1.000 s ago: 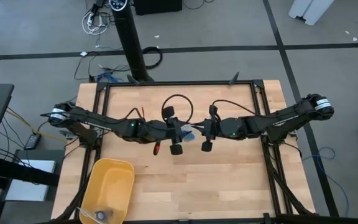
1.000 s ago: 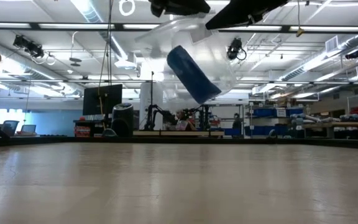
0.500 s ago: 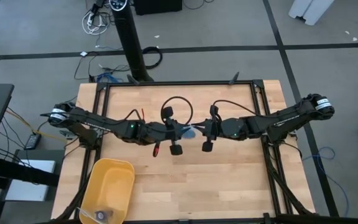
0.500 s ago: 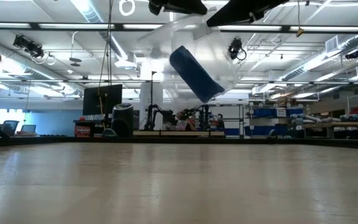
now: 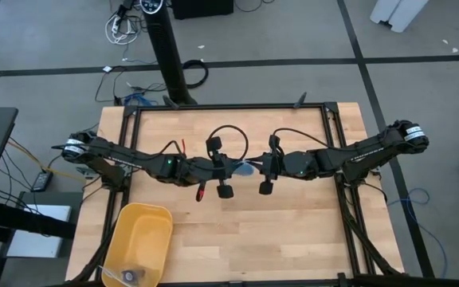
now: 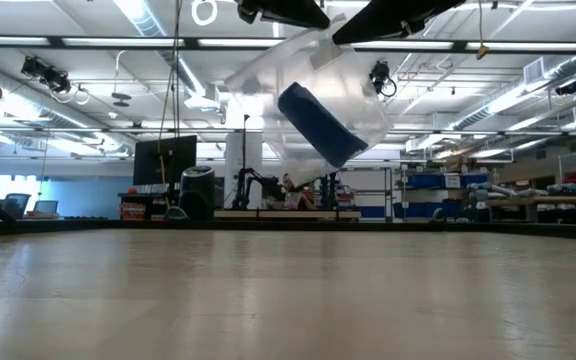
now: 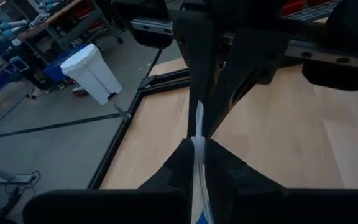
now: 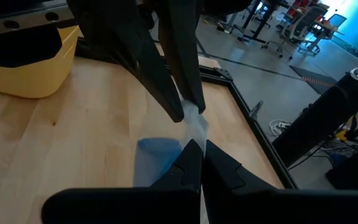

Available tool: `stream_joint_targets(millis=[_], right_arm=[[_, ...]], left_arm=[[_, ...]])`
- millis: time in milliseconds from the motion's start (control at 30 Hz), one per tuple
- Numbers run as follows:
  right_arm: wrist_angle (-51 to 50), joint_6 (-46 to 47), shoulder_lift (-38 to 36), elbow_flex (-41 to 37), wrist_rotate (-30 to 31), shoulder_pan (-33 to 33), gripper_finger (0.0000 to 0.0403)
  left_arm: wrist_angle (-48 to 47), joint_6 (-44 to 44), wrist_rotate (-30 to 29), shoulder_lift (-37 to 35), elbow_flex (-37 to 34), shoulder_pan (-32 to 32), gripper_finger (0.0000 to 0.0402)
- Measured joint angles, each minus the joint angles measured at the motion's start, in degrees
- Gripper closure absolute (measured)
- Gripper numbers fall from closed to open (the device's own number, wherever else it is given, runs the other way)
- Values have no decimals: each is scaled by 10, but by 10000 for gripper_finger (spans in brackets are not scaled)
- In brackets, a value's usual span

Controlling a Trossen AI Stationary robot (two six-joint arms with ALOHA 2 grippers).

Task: Roll bandage
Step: Close the zip bag

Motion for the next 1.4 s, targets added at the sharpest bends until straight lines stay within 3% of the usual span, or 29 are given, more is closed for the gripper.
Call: stream_joint_targets(millis=[1400], right_arm=[[-37,3,-44,-1,23,20,403]], left_arm=[[-127,-54,-75,-1,-8,-16,370]])
